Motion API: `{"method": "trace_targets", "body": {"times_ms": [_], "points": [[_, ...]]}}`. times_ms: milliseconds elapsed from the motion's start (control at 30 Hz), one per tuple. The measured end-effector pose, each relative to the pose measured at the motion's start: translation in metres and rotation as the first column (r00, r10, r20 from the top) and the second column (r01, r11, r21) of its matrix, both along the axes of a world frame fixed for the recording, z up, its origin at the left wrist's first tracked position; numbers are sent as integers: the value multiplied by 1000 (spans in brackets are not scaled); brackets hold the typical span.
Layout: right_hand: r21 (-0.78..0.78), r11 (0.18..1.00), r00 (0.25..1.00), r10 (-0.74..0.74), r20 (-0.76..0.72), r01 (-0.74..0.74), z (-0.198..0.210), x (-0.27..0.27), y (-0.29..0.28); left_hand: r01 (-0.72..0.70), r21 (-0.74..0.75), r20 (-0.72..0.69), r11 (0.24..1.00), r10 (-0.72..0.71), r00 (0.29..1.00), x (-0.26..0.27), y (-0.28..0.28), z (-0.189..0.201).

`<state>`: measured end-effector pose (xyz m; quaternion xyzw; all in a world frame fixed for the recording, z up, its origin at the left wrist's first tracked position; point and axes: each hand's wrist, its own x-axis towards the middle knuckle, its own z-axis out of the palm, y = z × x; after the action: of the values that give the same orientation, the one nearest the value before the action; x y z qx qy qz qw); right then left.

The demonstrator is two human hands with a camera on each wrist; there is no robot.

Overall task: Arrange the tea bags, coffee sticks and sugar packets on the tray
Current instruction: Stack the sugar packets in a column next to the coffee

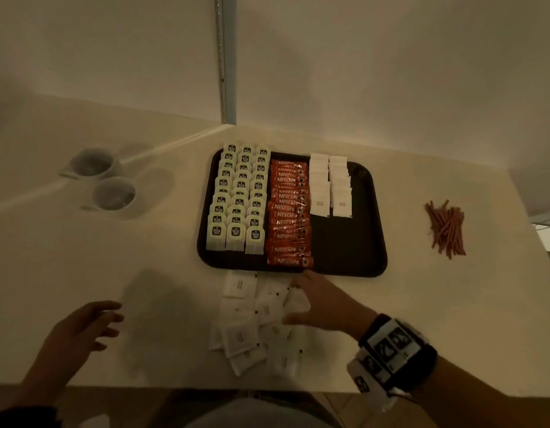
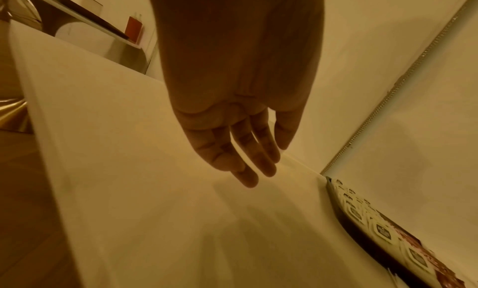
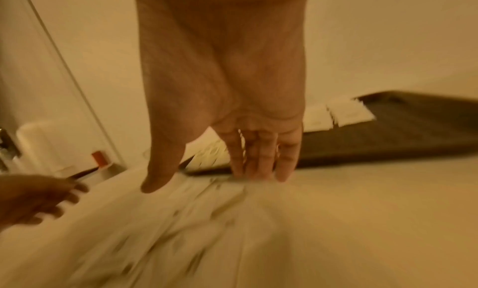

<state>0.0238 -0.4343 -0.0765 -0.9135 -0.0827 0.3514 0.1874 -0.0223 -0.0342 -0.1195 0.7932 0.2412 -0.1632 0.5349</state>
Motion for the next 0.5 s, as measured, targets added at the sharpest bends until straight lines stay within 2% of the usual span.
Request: {"method": "trace_targets", "body": {"times_ms": [100,267,400,500], "points": [[-89,996,999,26,-26,-28,-18,-39,9,19,-1,10,1000,-19,1000,-17,1,0],[-178,982,991,87,106,-68,-39,-66,18,39,-3,5,999,-39,999,-38,10,-5],[-55,995,988,-71,139,80,-35,-48,12,34,-18,-16,999,-34,999,-48,24,-11],[-14,973,966,-226,125,229,-33,-43,12,21,-25,7,999,-20,1000,-53,29,-11]]}}
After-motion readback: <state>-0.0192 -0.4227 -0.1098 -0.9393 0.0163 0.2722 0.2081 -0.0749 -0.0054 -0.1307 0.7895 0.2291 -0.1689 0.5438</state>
